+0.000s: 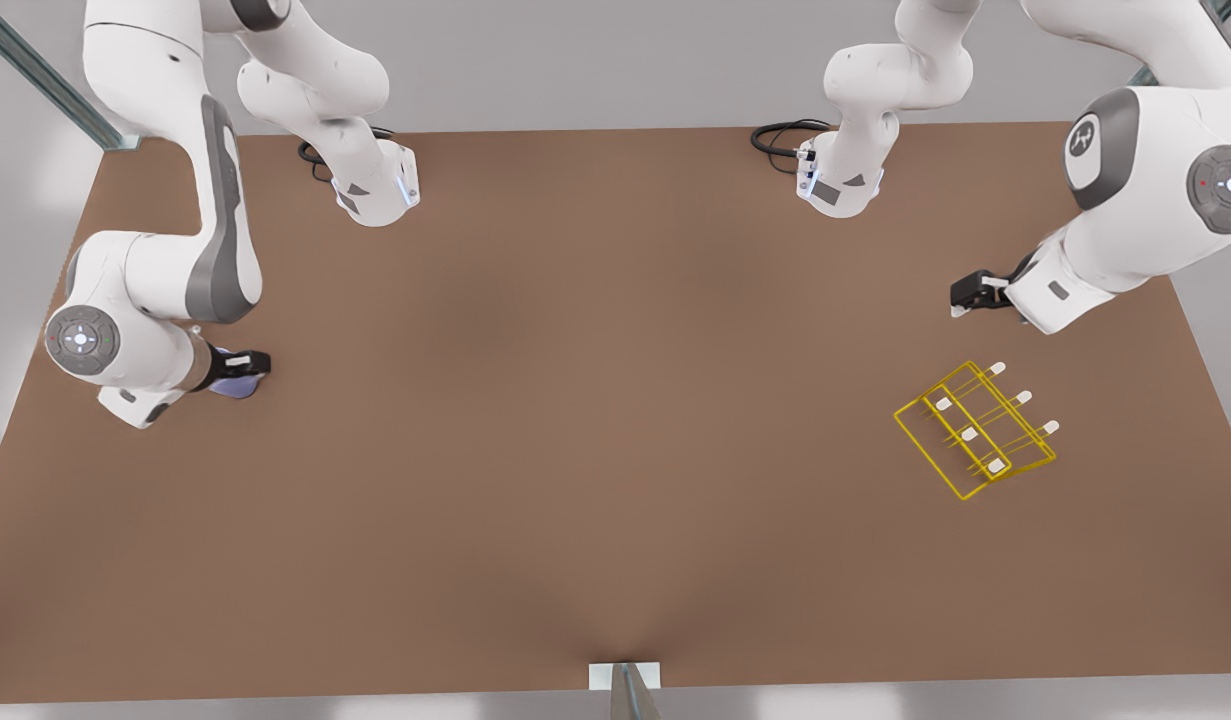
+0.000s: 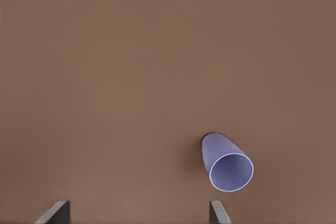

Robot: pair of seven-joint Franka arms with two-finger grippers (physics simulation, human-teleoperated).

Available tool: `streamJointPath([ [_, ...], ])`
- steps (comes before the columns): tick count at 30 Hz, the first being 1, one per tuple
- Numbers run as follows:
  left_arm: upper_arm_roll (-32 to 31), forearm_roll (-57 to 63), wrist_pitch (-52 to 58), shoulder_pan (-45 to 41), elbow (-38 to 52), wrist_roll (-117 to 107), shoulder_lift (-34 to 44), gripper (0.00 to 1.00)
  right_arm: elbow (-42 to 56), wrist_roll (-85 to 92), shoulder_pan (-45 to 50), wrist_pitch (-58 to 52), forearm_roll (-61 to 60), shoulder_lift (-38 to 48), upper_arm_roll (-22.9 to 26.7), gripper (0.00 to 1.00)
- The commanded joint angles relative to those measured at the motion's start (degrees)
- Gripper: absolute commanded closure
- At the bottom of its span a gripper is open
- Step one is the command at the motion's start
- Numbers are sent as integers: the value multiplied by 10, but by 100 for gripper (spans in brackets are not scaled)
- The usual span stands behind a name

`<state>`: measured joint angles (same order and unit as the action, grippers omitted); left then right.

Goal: Place the cup on the cup holder

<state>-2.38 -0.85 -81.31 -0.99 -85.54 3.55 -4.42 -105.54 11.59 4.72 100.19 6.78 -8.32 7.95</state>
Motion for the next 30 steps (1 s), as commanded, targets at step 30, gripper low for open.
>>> streamJointPath([
  [30,0,8,41,-1,-1,6,1,0,-271,259,-45,331,-18,18,105,0],
])
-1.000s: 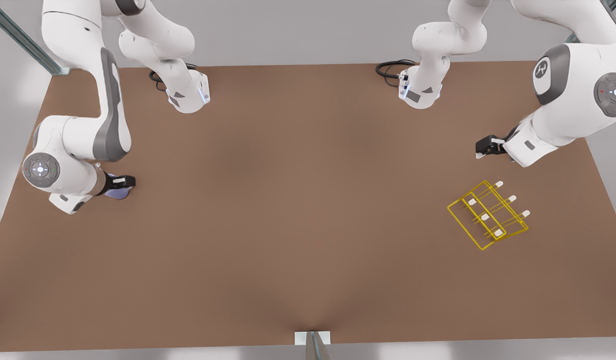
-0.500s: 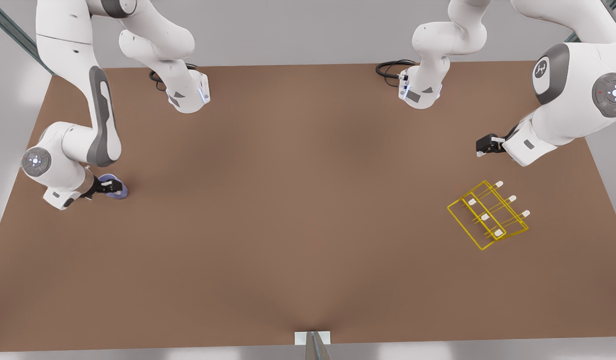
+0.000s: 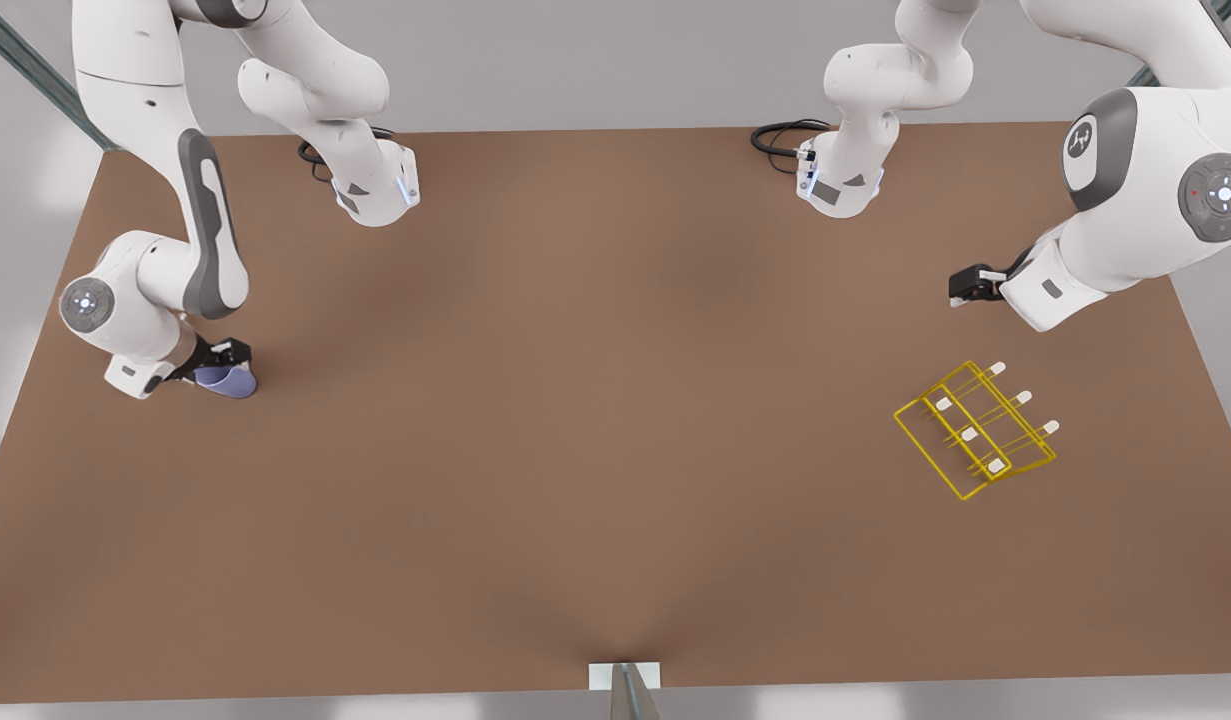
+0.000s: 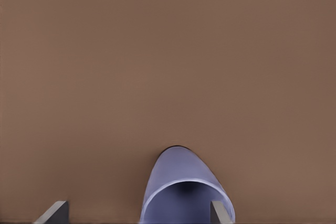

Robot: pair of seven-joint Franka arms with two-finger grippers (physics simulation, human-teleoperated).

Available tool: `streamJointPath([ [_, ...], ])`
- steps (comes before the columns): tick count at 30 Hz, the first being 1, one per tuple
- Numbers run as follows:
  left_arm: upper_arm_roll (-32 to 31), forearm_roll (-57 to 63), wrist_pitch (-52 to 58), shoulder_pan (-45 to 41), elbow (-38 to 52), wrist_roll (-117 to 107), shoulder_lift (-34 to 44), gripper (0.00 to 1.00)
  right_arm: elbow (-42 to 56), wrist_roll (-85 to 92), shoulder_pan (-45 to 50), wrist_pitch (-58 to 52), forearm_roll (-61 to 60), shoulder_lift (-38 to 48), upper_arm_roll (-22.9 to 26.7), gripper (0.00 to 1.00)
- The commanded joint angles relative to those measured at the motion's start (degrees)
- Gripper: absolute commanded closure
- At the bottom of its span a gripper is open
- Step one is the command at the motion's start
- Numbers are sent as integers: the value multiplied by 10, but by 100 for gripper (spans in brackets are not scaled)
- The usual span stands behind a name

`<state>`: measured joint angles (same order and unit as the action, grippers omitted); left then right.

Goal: Place the cup on the cup holder

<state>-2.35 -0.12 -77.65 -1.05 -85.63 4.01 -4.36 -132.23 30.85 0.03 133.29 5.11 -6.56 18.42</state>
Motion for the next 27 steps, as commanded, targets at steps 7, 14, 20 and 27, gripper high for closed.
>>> streamJointPath([
  [7,0,0,6,0,0,1,0,0,-9,71,0,-22,-1,-2,0,0],
  [14,0,1,25,0,0,1,0,0,-9,70,-7,-18,1,-26,0,0],
  [20,-1,1,30,0,0,1,0,0,-2,67,-7,-16,2,-63,0,0],
  [27,-1,1,34,0,0,1,0,0,0,69,-7,-9,5,-68,0,13],
])
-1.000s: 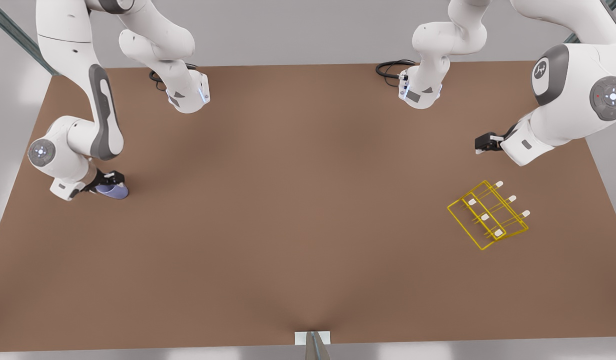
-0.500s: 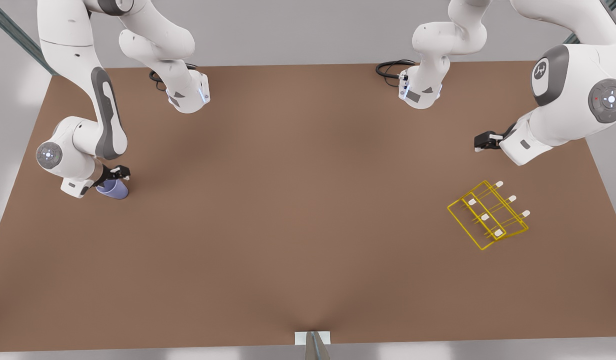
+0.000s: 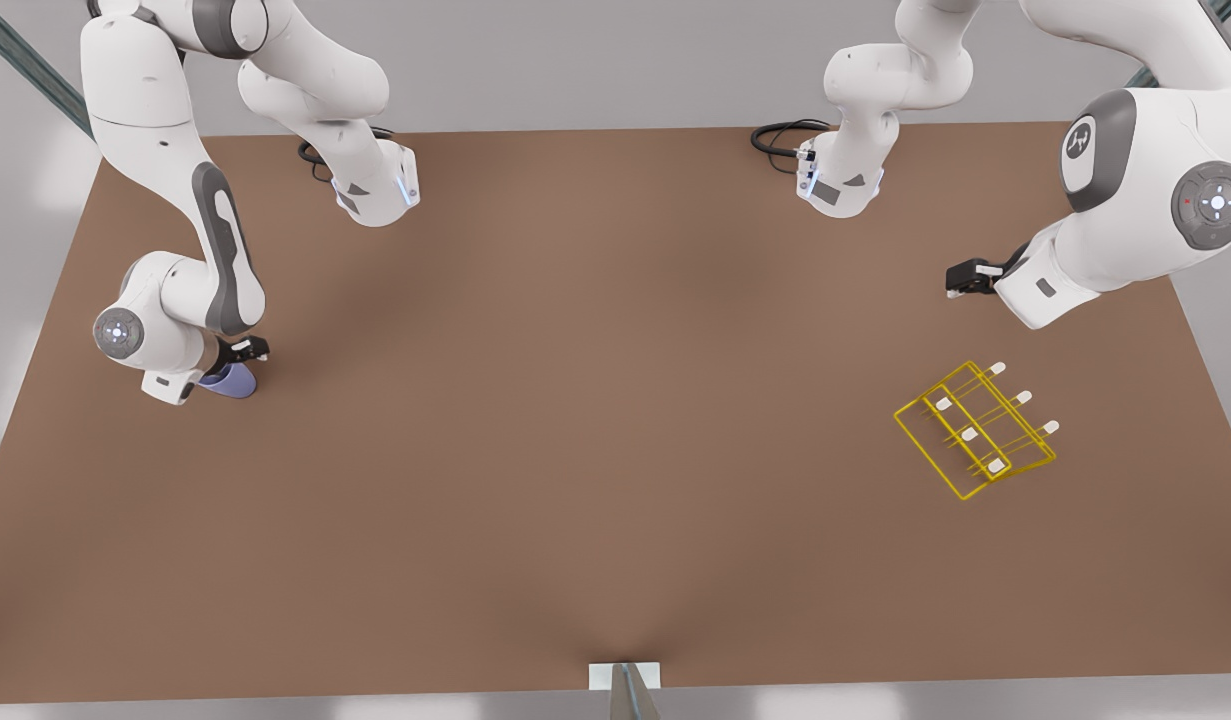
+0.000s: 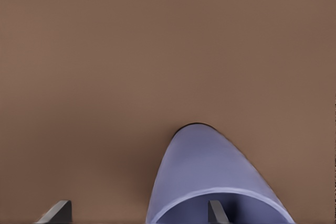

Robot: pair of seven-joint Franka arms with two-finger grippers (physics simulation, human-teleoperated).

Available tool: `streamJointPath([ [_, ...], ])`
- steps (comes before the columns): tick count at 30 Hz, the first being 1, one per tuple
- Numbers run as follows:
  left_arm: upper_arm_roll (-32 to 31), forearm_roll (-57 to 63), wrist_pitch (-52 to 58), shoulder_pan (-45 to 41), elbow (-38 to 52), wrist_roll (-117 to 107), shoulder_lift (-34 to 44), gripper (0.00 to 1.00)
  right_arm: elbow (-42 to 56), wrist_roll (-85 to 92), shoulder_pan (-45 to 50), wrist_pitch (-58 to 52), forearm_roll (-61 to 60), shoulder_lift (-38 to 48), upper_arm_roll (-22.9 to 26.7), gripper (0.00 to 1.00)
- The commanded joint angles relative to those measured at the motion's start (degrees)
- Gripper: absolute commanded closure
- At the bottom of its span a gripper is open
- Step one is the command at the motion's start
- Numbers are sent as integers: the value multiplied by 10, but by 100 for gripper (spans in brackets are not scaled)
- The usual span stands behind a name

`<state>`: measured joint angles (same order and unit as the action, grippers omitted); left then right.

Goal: Place the cup on the cup holder

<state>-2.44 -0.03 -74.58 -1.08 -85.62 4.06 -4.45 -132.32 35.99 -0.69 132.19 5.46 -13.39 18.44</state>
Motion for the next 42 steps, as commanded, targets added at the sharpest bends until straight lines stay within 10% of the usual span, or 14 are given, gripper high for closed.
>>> streamJointPath([
  [1,0,0,3,0,0,1,1,0,0,18,0,2,2,-1,0,21],
  [6,0,0,8,0,0,0,1,0,21,19,0,3,2,-30,0,22],
  [10,0,-1,12,0,0,1,-2,0,26,34,-1,-5,3,-30,0,60],
  [17,-1,-1,18,-1,2,0,-8,0,58,28,1,-56,2,-30,0,77],
  [30,-2,-1,15,-3,3,-1,-9,0,110,15,26,-99,-21,-39,-10,79],
  [42,-4,-1,25,-4,12,-30,-7,0,325,-72,288,-179,-409,-95,-30,79],
])
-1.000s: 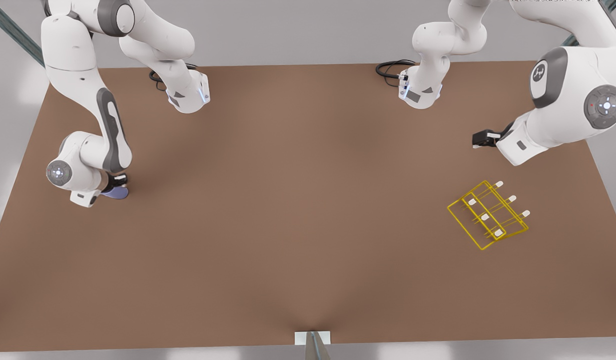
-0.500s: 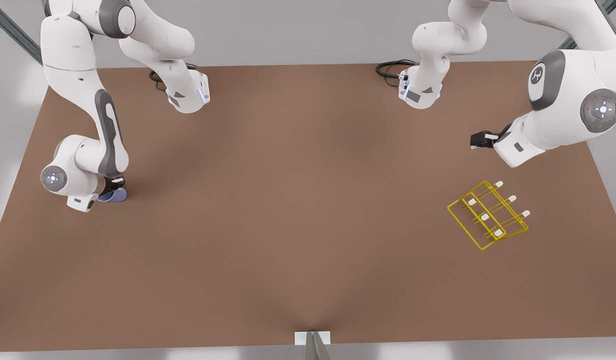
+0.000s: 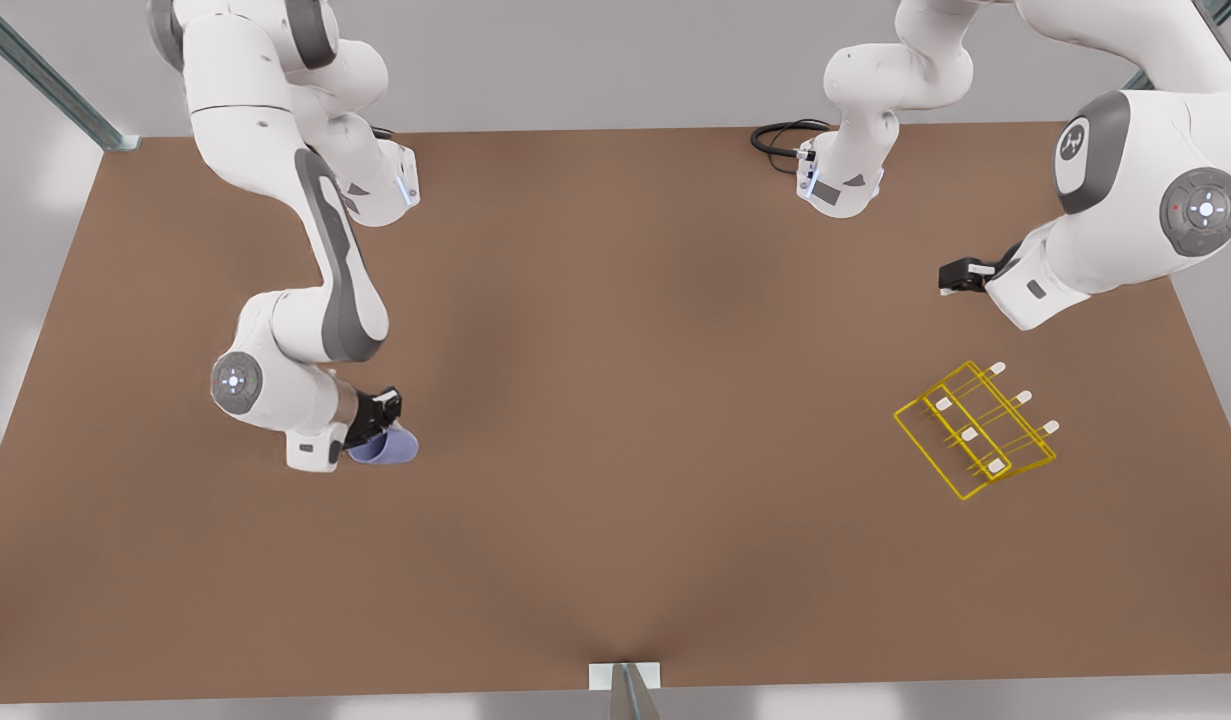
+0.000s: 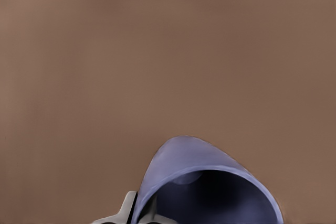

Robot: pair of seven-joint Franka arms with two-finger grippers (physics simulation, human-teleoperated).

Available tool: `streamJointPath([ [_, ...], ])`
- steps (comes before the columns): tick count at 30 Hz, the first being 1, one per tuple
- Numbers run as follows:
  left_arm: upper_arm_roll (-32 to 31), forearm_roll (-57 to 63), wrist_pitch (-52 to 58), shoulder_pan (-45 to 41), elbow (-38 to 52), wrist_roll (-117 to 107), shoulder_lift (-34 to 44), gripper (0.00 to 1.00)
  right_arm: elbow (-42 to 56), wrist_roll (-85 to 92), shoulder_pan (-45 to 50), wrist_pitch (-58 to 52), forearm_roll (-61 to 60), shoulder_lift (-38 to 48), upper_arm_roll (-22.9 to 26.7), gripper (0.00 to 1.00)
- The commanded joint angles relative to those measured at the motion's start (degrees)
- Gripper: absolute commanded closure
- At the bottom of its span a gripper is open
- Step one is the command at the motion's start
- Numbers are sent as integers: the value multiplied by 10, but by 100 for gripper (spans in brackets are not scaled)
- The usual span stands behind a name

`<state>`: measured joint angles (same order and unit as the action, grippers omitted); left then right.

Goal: Place the cup on the cup holder

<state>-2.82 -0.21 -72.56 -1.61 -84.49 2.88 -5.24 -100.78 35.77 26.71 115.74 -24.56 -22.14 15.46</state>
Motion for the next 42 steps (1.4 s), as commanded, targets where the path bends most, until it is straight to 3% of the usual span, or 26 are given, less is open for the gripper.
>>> streamJointPath([
  [1,0,0,9,1,0,-18,1,0,40,-71,33,-14,-157,-31,0,79],
  [7,0,3,37,1,8,-17,0,0,177,-67,132,40,-494,-170,0,79],
  [12,0,4,40,1,11,-17,1,0,329,-64,231,157,-718,-316,1,79],
  [16,1,4,40,1,11,-17,1,0,418,-67,245,186,-728,-401,0,79],
  [29,3,4,41,6,11,-32,0,0,422,-68,246,186,-728,-438,-15,79],
  [30,3,4,41,6,11,-32,0,0,423,-68,248,186,-728,-438,-18,71],
  [31,3,4,41,5,11,-33,0,0,424,-68,253,188,-728,-438,-19,21],
  [32,3,4,41,6,11,-32,0,0,425,-61,258,202,-727,-440,-19,0],
  [42,2,4,41,3,11,-54,0,0,390,-47,247,196,-723,-432,-19,0],
])
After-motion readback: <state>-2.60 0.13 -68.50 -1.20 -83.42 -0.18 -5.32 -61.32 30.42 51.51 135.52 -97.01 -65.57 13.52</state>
